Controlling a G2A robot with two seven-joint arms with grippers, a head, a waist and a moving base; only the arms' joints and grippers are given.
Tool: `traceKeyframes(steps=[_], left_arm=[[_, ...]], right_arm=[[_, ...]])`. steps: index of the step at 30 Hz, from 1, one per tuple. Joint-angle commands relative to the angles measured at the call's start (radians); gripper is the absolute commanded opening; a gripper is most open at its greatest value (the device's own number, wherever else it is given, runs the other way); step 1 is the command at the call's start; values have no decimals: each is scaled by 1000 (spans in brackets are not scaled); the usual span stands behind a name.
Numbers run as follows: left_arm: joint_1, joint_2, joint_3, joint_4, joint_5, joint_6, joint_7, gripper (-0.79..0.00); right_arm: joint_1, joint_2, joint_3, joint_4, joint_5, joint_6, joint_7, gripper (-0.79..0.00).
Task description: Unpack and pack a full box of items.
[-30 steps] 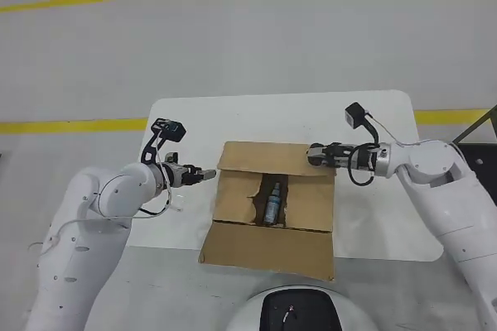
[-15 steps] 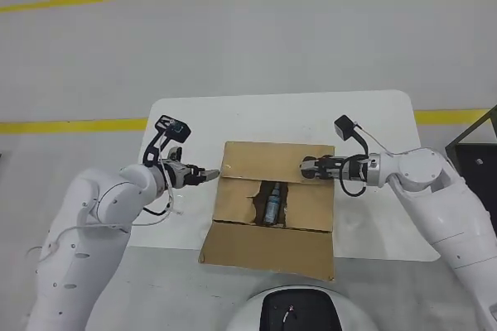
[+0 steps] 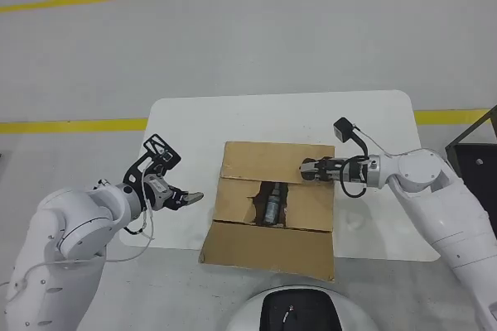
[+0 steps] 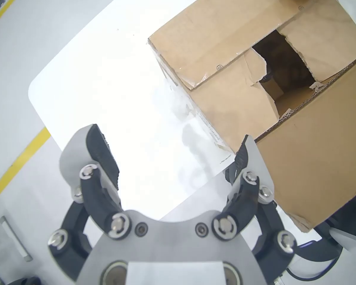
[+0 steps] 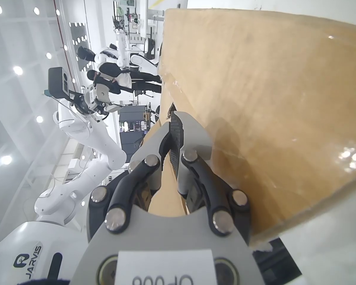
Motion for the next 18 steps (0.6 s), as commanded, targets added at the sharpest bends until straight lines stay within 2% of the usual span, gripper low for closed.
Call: traceKeyframes(steps=[1,7,11,14,18], left_arm=[[0,0,0,0,0,0,0,0],[2,0,1,-2,2,-1,5,0],[27,6,-4,-36,58,-56,16,0],[63,16,-35,-68,93,-116,13,0],[152,32,-104,-102,114,-183,-8,0]], right_arm=[[4,-1,-5,3,4,-1,2,-785],[16,-3,-24,8,17,-5,9,-785],[21,-4,-30,13,19,-11,8,-785],[22,-3,-32,16,22,-18,5,-785],[22,-1,-32,14,14,-23,6,-785]])
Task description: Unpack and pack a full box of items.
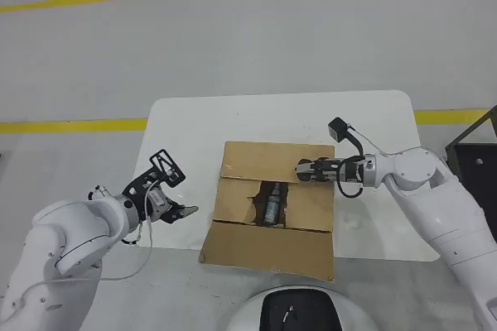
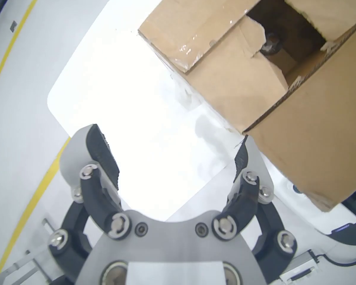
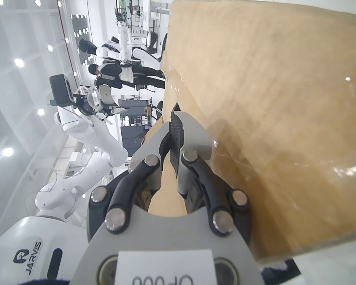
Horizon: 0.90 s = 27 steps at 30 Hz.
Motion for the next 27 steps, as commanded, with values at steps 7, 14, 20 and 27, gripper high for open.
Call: traceKeyframes(steps=[7,14,20,27], left_arm=[[228,33,-151,-59,32,-35,-37,0],[406,57,-178,-89,21,-66,-6,0],[408,56,-118,-140,15,-79,50,0],[280,48,-14,-120,25,-72,121,0]], right_arm=[[-14,6,7,-6,0,0,0,-785],[-29,12,9,-19,-5,4,2,-785],[-31,16,11,-29,-10,12,0,-785],[-22,23,25,-55,-13,21,-6,-785]])
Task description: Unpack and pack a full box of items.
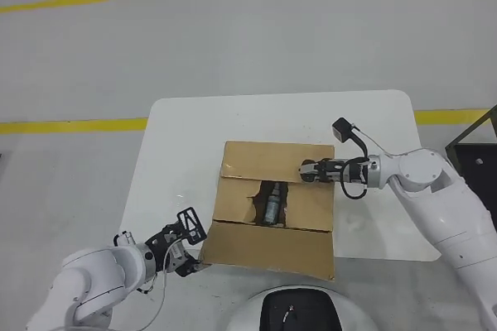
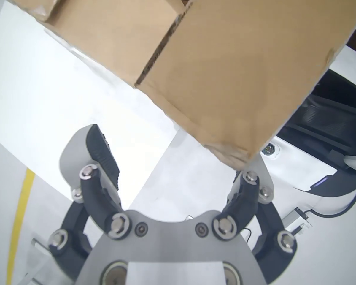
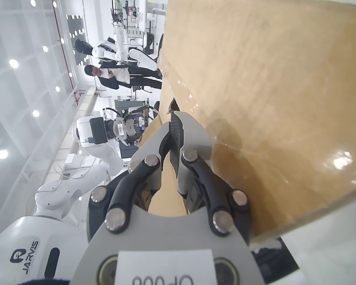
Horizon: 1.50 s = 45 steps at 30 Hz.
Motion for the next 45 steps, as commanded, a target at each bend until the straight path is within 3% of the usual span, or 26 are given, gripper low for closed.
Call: traceKeyframes(steps=[1,12,19,25,34,45], left_arm=[[-45,-3,33,12,-2,-7,17,0],[-273,-30,208,76,18,5,96,0],[-457,-69,365,191,115,74,149,0],[-549,-104,477,315,211,148,185,0],[-595,-129,533,375,237,174,177,0],[-568,-114,434,324,210,166,144,0]], right_arm=[[4,2,5,-5,-1,1,-2,-785],[31,17,54,-5,-13,-8,-27,-785],[31,29,88,-30,-27,3,-50,-785],[11,37,110,-95,-37,18,-77,-785],[-32,22,19,-131,4,68,-112,-785],[0,-5,-102,-57,-17,106,-145,-785]])
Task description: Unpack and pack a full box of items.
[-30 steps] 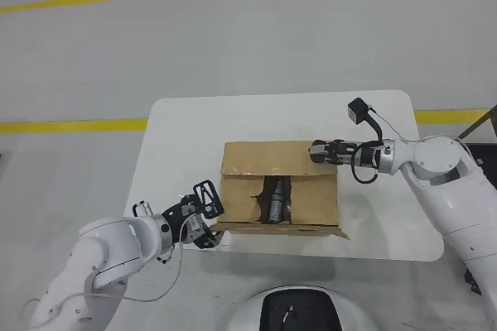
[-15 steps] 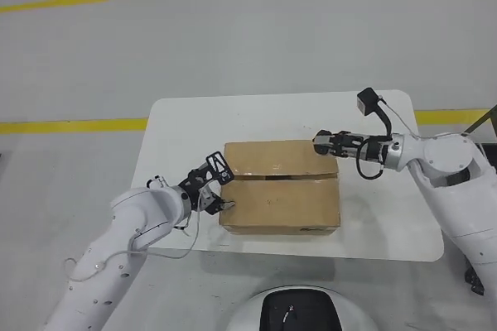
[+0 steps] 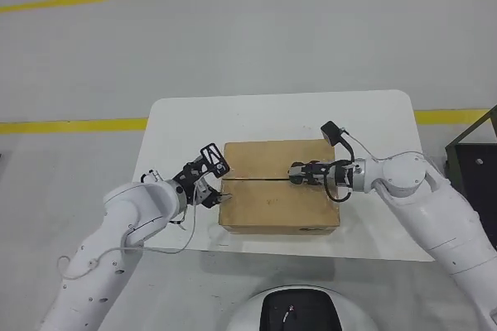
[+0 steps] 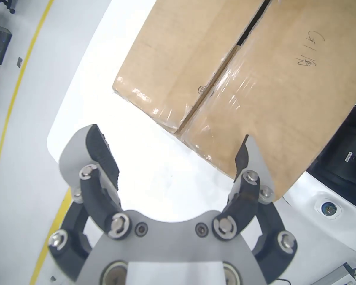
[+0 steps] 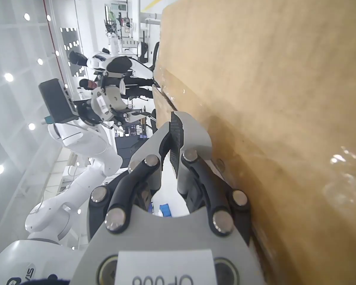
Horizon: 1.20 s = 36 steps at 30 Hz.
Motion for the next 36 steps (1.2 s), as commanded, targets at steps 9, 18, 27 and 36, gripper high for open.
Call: traceKeyframes(steps=[9,18,27,36], left_arm=[[194,50,-201,-80,-13,-15,-118,-89],[325,66,-259,-128,9,1,-149,-785],[327,59,-215,-102,6,12,-183,-785],[267,42,-127,-66,-24,-14,-198,-785]], right_arm=[[22,-7,-24,18,-11,0,-1,-785],[23,-3,-14,23,-22,-13,15,-785],[24,0,-6,28,-24,-19,27,-785],[26,5,10,26,-31,-18,34,-785]])
